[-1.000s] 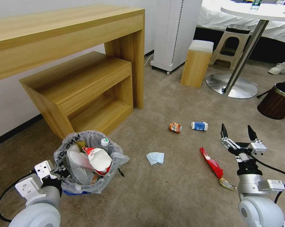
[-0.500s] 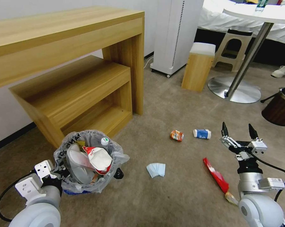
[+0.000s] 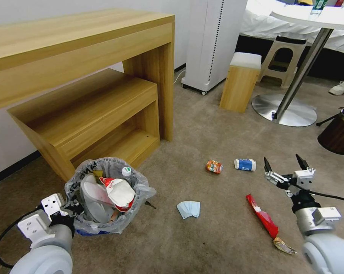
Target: Pick up the trash bin and place the garbage on the floor into it.
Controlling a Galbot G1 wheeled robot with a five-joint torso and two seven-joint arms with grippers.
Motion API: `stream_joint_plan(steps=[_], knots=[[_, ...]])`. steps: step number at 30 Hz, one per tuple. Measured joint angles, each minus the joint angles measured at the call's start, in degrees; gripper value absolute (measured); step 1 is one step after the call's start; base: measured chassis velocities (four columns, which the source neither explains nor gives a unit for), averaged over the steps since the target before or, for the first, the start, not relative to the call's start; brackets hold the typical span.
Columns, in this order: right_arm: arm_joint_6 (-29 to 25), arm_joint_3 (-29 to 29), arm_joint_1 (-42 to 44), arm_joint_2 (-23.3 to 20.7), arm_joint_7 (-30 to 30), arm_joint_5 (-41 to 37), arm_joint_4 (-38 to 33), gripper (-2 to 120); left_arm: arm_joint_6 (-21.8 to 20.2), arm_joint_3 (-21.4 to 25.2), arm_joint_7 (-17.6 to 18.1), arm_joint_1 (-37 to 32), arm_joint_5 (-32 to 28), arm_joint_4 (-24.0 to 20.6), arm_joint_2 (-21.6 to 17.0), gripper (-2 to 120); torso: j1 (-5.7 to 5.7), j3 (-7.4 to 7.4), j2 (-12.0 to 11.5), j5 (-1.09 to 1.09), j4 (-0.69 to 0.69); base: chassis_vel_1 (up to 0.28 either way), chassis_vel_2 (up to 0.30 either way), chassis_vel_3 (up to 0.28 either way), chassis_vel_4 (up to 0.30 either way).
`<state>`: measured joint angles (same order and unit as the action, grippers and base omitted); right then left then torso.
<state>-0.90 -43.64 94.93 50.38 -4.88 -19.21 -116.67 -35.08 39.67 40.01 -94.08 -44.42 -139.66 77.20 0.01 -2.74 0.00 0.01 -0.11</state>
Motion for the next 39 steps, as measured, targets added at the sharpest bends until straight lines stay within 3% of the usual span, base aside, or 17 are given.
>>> stream_joint_plan(steps=[2,4,5,6,7,8,10,11,13,24,33,39], knots=[[2.77,-1.51,2.23,-3.95,4.48,-1.26,1.15,100,0.04,-0.03,-0.03,-0.05,-0.04,-0.08,-0.05,0,0.0,0.0,0.0,0.0,-0.01,0.0,0.0,0.0,0.0],[3.1,-1.82,2.77,-4.99,6.01,-1.6,1.61,100,0.04,-0.04,-0.03,-0.05,-0.04,-0.12,-0.06,0,0.0,0.0,0.0,0.0,-0.01,0.0,0.0,0.0,0.0],[2.9,-2.61,4.09,-7.85,12.57,-2.33,3.79,100,0.12,-0.09,-0.04,-0.07,-0.05,-0.31,-0.07,0,0.0,0.0,0.0,-0.01,0.0,0.0,0.0,0.0,0.0],[2.9,-2.61,4.09,-7.85,12.57,-2.33,3.79,100,0.12,-0.09,-0.04,-0.07,-0.05,-0.31,-0.07,0,0.0,0.0,0.0,-0.01,0.0,0.0,0.0,0.0,0.0],[2.21,-2.95,4.44,-9.2,16.95,-2.54,5.39,100,0.18,-0.13,-0.05,-0.12,-0.05,-0.43,-0.07,0,0.0,0.0,0.0,0.0,-0.01,0.0,0.0,0.0,0.0],[0.84,-3.32,4.25,-10.9,24.27,-2.71,8.13,100,0.22,-0.19,-0.06,-0.2,-0.06,-0.58,-0.06,0,0.0,0.0,0.0,0.0,-0.01,0.0,0.0,0.0,0.0],[0.42,-3.35,3.96,-11.42,27.24,-2.87,9.08,100,0.25,-0.21,-0.06,-0.25,-0.06,-0.66,-0.06,0,0.0,0.0,0.0,0.0,-0.01,0.0,0.0,0.0,0.0],[0.14,-3.36,3.04,-12.45,34.45,-3.0,11.29,100,0.3,-0.23,-0.07,-0.43,-0.08,-0.82,-0.05,0,0.0,0.0,0.0,0.01,0.0,0.0,0.0,0.0,0.0],[1.83,-2.93,1.9,-13.82,39.38,-1.15,13.79,100,0.4,-0.09,-0.07,-0.73,-0.12,-1.12,-0.14,0,0.0,0.0,0.0,-0.01,0.0,0.0,0.0,0.0,0.0],[8.25,-0.11,1.32,-20.41,44.1,4.9,18.4,100,0.57,0.0,0.04,-1.01,-0.1,-1.71,0.15,0,0.0,0.0,0.0,-0.01,0.0,0.0,0.0,0.0,0.0],[8.38,1.49,-0.69,-21.3,51.75,10.8,25.78,100,0.62,-0.41,0.25,-1.09,0.67,-1.96,0.96,0,0.0,0.0,0.0,-0.01,-0.01,0.0,0.0,0.0,0.0],[7.23,2.58,-0.94,-21.0,53.38,12.8,28.7,100,0.7,-1.02,0.28,-1.04,1.54,-1.96,1.63,0,0.0,0.0,0.0,-0.01,0.0,0.0,0.0,0.0,0.0]])
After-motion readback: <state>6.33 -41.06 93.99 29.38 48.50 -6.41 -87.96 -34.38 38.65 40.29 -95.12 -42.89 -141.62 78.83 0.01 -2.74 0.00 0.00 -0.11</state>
